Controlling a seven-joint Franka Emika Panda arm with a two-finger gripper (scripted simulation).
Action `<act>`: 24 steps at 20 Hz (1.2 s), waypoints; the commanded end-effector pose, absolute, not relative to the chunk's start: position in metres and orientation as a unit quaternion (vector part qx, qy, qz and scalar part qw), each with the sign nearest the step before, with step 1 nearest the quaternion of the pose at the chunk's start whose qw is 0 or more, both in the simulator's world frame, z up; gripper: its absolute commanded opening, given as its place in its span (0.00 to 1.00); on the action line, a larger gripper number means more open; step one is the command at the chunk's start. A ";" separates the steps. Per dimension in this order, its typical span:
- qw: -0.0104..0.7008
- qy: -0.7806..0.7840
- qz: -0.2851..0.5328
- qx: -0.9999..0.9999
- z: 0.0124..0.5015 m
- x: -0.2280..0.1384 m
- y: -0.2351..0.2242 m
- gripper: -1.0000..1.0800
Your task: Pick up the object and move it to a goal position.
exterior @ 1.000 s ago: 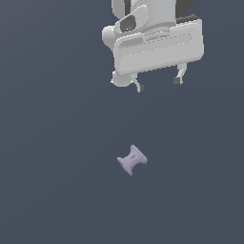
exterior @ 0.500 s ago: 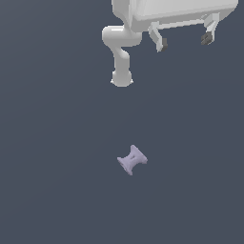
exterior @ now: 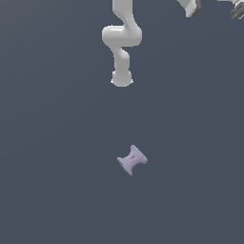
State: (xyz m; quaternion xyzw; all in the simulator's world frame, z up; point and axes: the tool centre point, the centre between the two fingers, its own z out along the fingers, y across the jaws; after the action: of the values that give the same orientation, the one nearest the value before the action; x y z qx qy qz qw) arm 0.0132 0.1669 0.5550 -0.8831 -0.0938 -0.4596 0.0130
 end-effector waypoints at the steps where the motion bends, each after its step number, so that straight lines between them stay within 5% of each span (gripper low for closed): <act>1: -0.003 -0.103 -0.474 -0.875 0.558 0.011 0.178 1.00; 12: -0.082 -0.143 -0.505 -0.847 0.526 0.016 0.222 1.00; 24: -0.171 -0.181 -0.489 -0.836 0.418 0.039 0.233 1.00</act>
State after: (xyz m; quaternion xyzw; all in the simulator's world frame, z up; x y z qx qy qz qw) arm 0.0359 0.2339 0.4344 -0.8370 -0.1768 -0.4926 -0.1599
